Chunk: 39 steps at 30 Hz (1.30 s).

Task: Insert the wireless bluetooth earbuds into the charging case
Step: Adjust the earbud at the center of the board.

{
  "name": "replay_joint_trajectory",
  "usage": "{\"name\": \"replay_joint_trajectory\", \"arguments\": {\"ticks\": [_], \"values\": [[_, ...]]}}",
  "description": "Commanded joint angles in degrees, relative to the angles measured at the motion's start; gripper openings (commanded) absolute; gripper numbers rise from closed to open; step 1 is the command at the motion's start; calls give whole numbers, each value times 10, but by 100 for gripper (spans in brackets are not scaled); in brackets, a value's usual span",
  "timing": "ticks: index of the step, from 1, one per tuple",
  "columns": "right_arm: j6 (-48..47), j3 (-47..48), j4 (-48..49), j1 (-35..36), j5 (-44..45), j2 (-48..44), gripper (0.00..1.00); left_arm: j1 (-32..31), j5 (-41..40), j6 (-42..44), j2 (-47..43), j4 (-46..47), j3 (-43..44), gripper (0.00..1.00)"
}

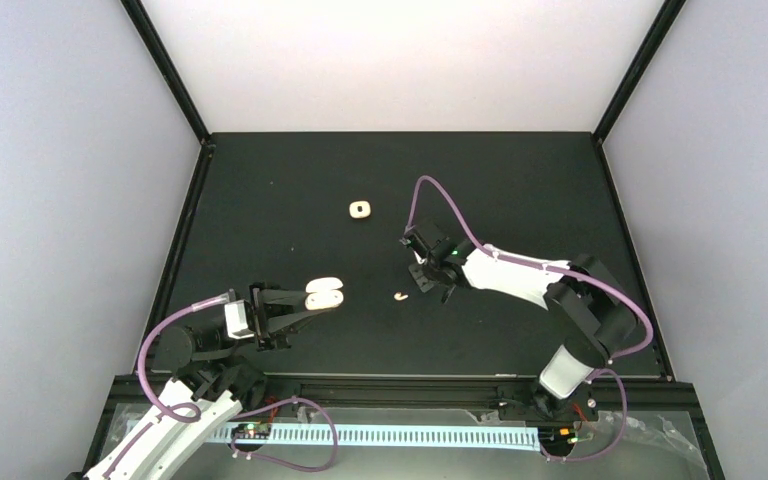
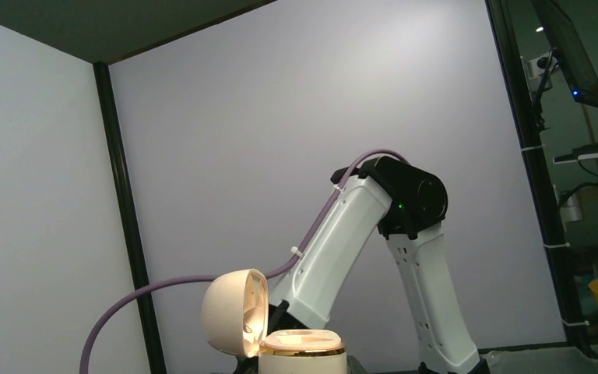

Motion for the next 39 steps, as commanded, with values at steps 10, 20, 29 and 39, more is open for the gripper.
{"name": "replay_joint_trajectory", "arguments": {"ticks": [10,20,29,39], "values": [[-94,1,-10,24,64,2,1,1,-2,6,-4,-6,9,2],[-62,32,-38,26,21,39,18,-1,0,5,-4,-7,8,2],[58,-4,-19,26,3,-49,34,-1,-4,7,-6,-11,8,1],[63,-33,28,6,-14,-36,26,-2,-3,5,0,-13,8,2]]}}
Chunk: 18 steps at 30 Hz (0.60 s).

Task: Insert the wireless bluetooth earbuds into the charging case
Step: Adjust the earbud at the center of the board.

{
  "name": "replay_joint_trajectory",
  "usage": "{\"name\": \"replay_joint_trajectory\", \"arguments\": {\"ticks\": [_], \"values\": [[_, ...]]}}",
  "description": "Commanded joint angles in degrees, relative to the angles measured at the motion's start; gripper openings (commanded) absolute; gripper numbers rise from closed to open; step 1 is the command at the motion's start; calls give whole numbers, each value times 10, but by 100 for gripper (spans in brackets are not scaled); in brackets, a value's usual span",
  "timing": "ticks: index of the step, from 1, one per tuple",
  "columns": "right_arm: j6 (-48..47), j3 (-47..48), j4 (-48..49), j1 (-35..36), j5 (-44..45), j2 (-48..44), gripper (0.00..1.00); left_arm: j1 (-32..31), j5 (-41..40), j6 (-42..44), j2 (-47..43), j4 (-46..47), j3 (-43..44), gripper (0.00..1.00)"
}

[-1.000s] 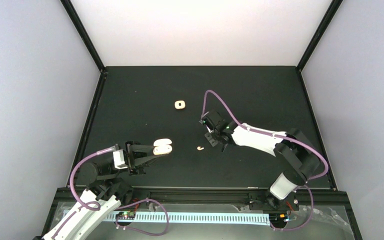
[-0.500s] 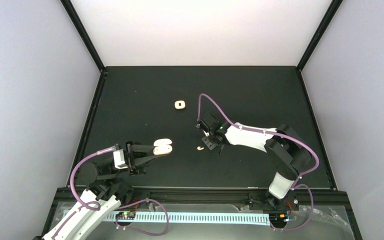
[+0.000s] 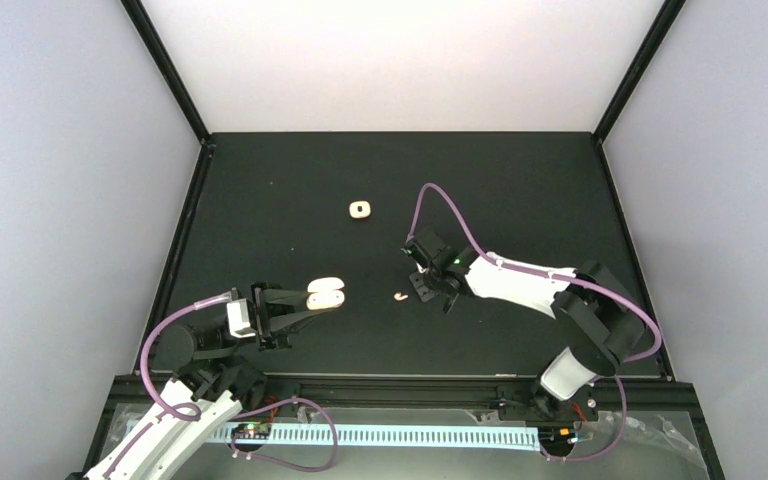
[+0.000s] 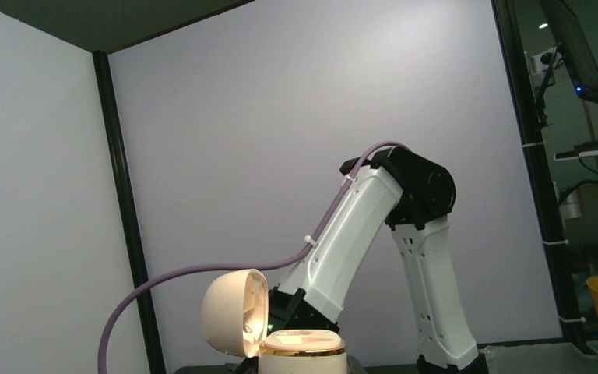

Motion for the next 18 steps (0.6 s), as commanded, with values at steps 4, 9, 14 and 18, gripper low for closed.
{"name": "replay_joint_trajectory", "arguments": {"ticks": [4,9,14,18], "values": [[22,29,62,-31,7,27,17,-2,0,4,6,-4,10,1],[0,80,51,-40,-9,90,12,-2,-4,9,4,-8,11,2],[4,71,52,-40,-32,109,9,-2,-4,10,3,-16,13,2],[14,41,50,-40,-41,99,9,-2,-5,10,3,-15,13,2]]}}
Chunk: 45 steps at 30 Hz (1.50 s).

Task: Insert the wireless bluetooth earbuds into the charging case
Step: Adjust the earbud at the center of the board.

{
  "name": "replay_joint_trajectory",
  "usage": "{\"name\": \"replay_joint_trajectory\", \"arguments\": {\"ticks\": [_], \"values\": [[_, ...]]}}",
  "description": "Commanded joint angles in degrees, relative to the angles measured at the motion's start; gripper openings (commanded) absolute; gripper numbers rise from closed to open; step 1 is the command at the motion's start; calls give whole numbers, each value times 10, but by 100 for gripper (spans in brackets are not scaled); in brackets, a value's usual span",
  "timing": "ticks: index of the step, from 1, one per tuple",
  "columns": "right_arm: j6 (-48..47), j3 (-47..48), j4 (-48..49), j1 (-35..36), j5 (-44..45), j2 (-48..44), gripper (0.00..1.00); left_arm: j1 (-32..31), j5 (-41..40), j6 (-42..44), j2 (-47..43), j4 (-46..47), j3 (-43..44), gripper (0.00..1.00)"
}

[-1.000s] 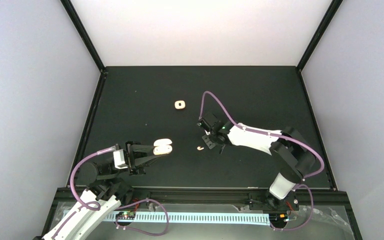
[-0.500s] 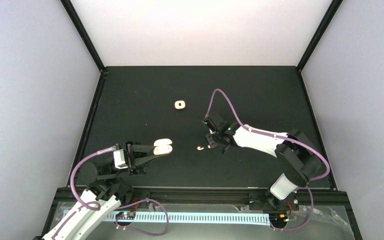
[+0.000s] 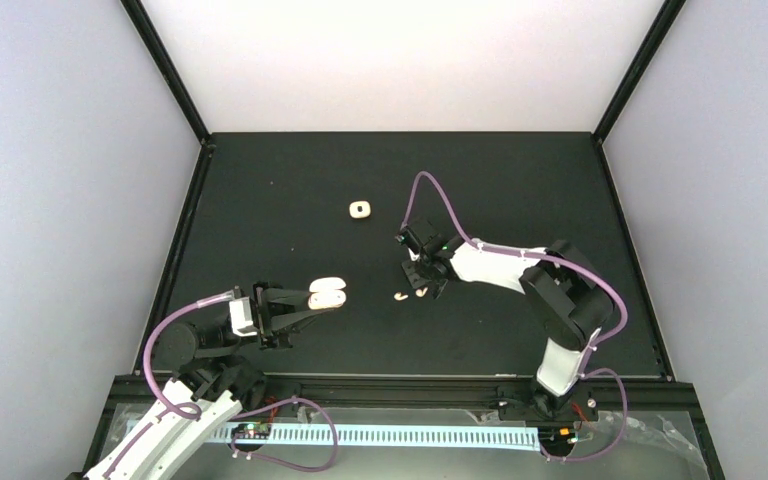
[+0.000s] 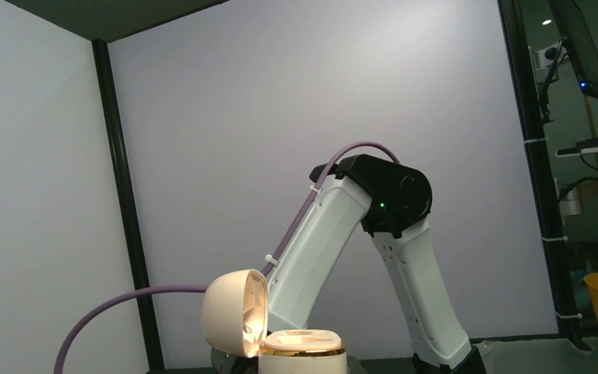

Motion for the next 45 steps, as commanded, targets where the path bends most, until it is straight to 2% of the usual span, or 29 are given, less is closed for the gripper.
{"name": "replay_joint_trajectory", "arguments": {"ticks": [1,13,23,30,32,36,38,45], "values": [[10,-29,0,-4,-19,-11,9,-2,-4,9,4,-1,13,2],[47,-119,-3,15,-37,-72,8,-2,-1,4,9,2,14,2],[66,-91,-26,62,-60,-80,8,-3,3,0,6,-4,15,2],[108,-82,-50,61,5,-122,8,-3,1,1,6,-10,16,1],[121,-70,-61,61,8,-132,12,-3,1,2,6,-11,16,1],[160,-41,-64,56,9,-137,32,-3,1,2,9,-8,16,2],[190,-21,-71,53,19,-123,38,-3,1,2,9,-8,17,1],[253,44,-115,49,47,-45,42,-4,-6,8,0,-23,20,2]]}}
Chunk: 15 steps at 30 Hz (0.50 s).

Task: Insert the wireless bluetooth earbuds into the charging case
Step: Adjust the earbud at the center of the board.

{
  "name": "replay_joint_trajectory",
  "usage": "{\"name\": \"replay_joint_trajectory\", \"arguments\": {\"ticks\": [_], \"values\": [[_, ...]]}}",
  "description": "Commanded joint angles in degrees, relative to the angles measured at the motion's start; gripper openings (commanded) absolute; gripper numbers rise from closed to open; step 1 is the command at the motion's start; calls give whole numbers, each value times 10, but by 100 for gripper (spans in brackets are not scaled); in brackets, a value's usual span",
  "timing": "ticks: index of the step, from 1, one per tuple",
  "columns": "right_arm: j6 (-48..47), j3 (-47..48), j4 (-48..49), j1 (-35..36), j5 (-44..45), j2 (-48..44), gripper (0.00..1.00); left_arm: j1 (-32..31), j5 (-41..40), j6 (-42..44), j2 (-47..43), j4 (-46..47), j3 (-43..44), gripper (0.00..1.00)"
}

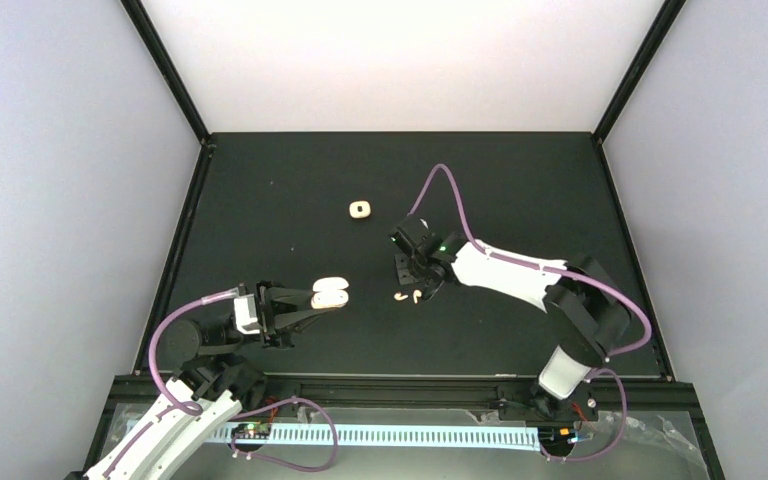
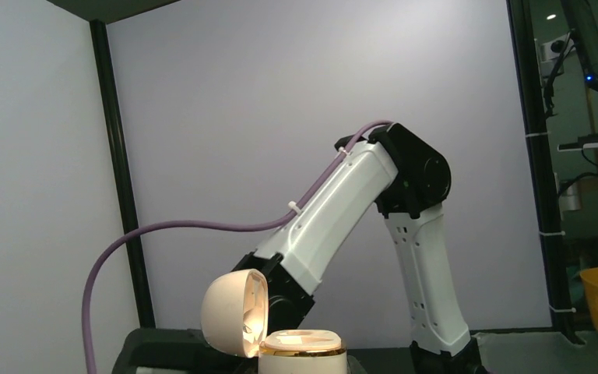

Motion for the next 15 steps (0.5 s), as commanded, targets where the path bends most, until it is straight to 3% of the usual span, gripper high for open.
{"name": "replay_joint_trajectory", "arguments": {"ticks": [1,15], "values": [[51,23,-36,-4,33,39,42,-3,-7,9,-5,-9,20,2],[33,26,-50,-6,25,93,41,-3,-5,13,-3,-14,23,2]]}}
